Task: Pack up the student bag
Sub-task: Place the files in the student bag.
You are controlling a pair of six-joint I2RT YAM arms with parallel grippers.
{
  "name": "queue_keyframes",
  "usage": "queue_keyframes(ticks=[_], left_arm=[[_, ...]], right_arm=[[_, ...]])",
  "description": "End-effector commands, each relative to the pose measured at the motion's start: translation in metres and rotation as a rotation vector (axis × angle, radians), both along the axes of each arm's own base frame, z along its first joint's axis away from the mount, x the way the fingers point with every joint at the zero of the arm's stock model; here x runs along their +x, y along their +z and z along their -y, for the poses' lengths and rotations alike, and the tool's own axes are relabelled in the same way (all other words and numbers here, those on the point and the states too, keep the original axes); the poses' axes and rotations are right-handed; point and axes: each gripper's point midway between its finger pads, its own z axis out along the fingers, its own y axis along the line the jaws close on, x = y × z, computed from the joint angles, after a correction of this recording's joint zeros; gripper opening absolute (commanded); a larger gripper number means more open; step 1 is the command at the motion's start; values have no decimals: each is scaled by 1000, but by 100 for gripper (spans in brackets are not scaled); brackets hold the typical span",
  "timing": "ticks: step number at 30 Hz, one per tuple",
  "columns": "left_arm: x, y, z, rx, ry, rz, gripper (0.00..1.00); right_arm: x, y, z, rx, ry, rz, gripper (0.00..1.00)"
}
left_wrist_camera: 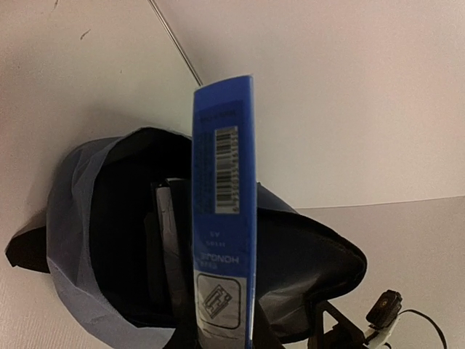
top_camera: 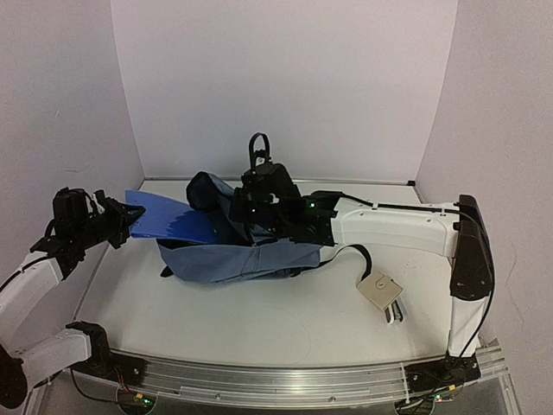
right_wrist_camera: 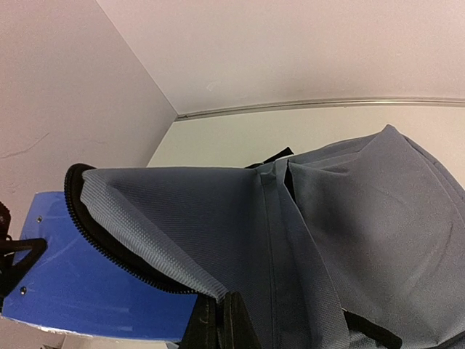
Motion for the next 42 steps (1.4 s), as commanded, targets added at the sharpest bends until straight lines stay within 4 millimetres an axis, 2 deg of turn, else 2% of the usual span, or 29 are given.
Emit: queue_keyframes(ticks=[1, 11, 19, 22, 27, 32, 38, 42], left_arm=[[10, 10, 21, -24, -24, 63, 0], [32, 1, 53, -43, -5, 112, 0], [41, -27, 101, -50, -45, 58, 0], [39, -27, 119, -48, -71, 52, 0], [29, -38, 132, -23, -58, 9, 0], [25, -57, 143, -2, -36, -32, 0], [42, -61, 156, 81, -34, 3, 0], [59, -57, 172, 121, -69, 40, 0]], right_arm=[[-2, 80, 4, 199, 0, 96, 0], [-6, 80, 3, 204, 16, 95, 0], [-7, 81, 0, 218, 21, 100, 0], [-6, 80, 1, 213, 11, 103, 0], [-2, 79, 3, 206, -14, 114, 0], [0, 72, -4, 199, -3, 109, 0], [-3, 61, -7, 184, 21, 92, 0], [-6, 55, -4, 179, 27, 77, 0]])
